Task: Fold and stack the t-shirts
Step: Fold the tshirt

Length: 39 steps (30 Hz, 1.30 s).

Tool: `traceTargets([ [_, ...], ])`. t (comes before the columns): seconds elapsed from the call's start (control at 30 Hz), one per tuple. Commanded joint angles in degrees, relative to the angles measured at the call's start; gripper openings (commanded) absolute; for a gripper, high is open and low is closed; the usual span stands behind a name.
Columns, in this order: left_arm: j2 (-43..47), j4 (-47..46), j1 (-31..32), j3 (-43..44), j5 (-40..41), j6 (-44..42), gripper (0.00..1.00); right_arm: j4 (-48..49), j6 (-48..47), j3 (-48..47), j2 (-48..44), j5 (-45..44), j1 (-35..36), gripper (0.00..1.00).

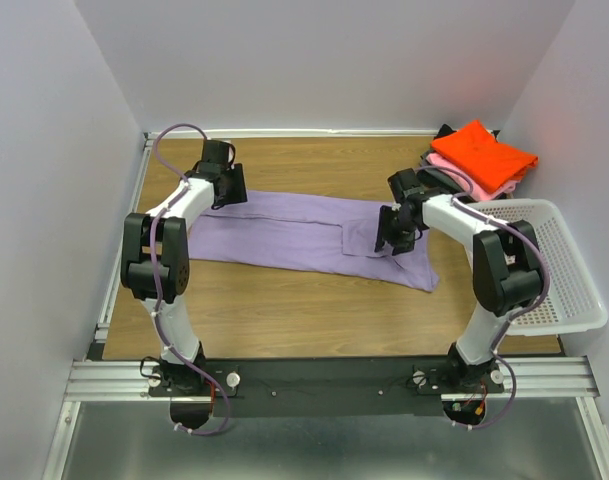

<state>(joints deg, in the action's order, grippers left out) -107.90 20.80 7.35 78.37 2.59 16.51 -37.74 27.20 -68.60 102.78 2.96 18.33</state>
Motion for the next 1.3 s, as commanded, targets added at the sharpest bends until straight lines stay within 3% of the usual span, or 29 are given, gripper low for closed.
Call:
traceTargets([
  [0.0,0.6,-0.3,-0.1,0.1,0.5,-0.8,0.66,0.2,0.7,2.1,-4.1,6.9,0.4,0.57],
  [0.4,-1.1,-0.2,-0.1,2.2,0.3,-1.1,0.66,-1.0,-0.4,3.0,-5.2,14.7,0.8,0.57],
  [0.83,-4.5,0.3,3.6,12.7,-3.5,-2.0,0.66,-5.2,1.8,-1.6,-6.4,1.3,-2.3,0.57],
  [1.1,-6.5,-4.2,4.3,5.8,-12.9,0.5,0.65,-4.3,0.5,-3.5,1.5,-2.0,-4.4,0.57],
  [1.27,-7.2,-5.9,4.4,0.2,-14.2,0.8,0.64,-3.4,-0.1,-7.6,6.6,-4.1,-4.5,0.57],
])
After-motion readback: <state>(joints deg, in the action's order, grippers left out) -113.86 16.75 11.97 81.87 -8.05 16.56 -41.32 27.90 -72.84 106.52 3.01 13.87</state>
